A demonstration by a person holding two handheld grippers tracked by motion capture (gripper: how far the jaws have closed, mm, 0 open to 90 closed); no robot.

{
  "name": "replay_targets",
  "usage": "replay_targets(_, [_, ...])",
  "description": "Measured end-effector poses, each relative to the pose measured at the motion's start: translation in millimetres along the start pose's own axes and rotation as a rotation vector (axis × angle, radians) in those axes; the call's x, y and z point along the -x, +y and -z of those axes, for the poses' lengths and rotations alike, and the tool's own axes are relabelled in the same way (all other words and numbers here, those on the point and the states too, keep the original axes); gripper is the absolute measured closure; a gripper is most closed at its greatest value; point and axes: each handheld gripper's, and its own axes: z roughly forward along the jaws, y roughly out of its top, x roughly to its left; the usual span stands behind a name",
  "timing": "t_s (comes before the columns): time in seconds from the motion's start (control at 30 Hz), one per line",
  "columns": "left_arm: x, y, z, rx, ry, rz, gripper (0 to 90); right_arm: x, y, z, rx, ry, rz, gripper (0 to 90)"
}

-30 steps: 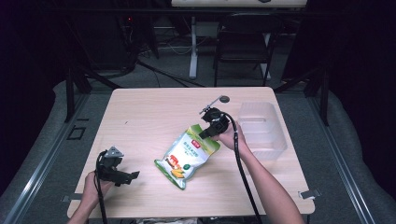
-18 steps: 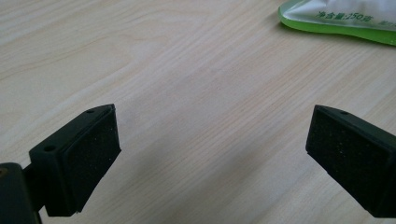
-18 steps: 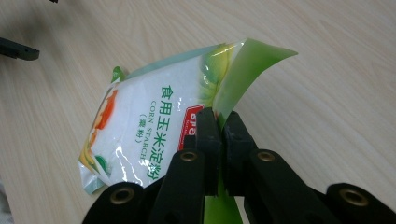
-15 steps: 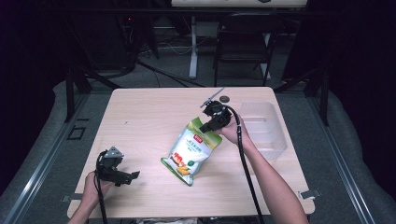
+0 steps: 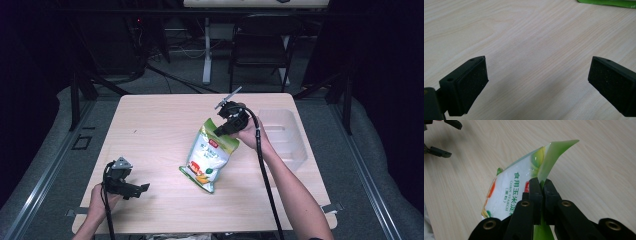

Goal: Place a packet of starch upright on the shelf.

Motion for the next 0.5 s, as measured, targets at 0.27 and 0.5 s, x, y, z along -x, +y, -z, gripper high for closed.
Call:
replay_targets(0.27, [-0.1, 0.0, 0.0, -0.001, 0.002, 0.0, 2.4, -2.1, 7.0, 10.1, 0.005, -0.006, 0.029, 87.9])
replay_targets(0.5, [0.0, -0.2, -0.3, 0.002, 0.005, 0.0, 2.5, -3.2, 10.7, 16.3, 0.018, -0.019, 0.033, 88.1])
